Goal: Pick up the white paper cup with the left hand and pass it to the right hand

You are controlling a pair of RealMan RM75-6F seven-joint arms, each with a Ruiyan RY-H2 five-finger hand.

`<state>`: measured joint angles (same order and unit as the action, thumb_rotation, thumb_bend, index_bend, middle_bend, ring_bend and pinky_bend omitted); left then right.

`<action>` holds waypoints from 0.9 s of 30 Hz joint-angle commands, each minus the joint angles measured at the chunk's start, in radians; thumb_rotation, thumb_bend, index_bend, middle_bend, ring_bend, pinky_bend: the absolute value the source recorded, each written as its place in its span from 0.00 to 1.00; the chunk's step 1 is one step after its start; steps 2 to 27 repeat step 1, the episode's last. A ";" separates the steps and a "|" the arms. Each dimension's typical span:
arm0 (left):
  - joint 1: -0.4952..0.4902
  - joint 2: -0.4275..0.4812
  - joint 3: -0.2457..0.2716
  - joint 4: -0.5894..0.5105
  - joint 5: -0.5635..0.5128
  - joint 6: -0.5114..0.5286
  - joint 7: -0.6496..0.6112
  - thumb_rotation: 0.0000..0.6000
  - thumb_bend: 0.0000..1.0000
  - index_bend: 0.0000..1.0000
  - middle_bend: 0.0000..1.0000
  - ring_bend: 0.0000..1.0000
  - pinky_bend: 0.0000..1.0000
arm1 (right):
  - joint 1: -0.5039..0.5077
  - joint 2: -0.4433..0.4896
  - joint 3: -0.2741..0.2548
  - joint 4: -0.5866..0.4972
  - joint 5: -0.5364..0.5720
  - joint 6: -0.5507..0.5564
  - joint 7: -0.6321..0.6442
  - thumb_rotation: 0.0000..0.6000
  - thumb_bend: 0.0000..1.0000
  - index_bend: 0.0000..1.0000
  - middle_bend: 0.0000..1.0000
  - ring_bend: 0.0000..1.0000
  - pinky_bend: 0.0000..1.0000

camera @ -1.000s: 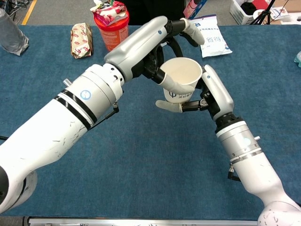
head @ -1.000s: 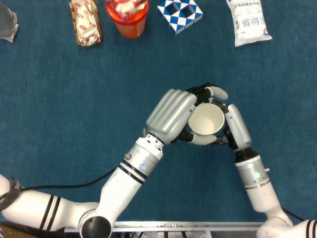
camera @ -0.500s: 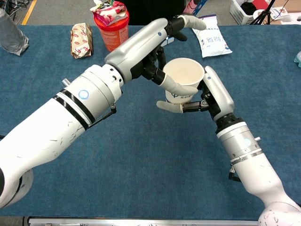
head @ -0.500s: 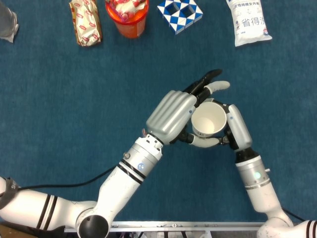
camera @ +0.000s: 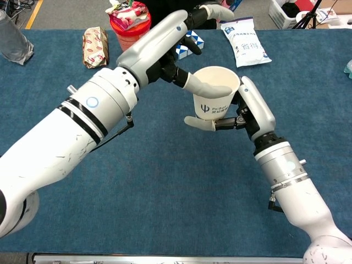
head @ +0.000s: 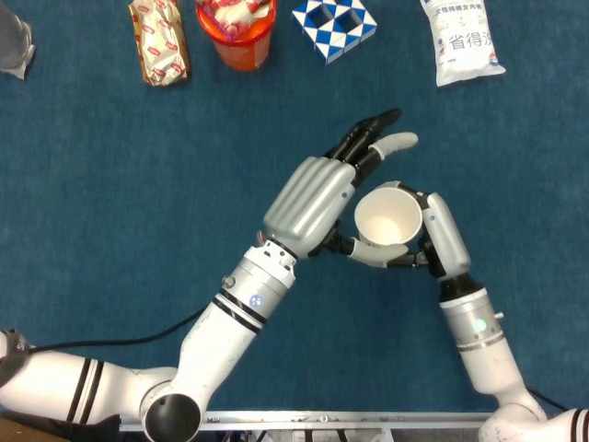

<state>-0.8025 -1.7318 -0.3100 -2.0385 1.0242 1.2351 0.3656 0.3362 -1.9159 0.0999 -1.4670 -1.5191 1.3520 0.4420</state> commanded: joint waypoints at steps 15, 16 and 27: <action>-0.003 0.002 -0.005 0.004 -0.005 -0.003 0.001 0.84 0.01 0.12 0.00 0.00 0.24 | 0.002 0.003 0.003 -0.001 0.002 -0.003 0.002 1.00 0.00 0.54 0.63 0.63 0.58; -0.003 0.002 -0.005 0.004 -0.005 -0.003 0.001 0.84 0.01 0.12 0.00 0.00 0.24 | 0.002 0.003 0.003 -0.001 0.002 -0.003 0.002 1.00 0.00 0.54 0.63 0.63 0.58; -0.003 0.002 -0.005 0.004 -0.005 -0.003 0.001 0.84 0.01 0.12 0.00 0.00 0.24 | 0.002 0.003 0.003 -0.001 0.002 -0.003 0.002 1.00 0.00 0.54 0.63 0.63 0.58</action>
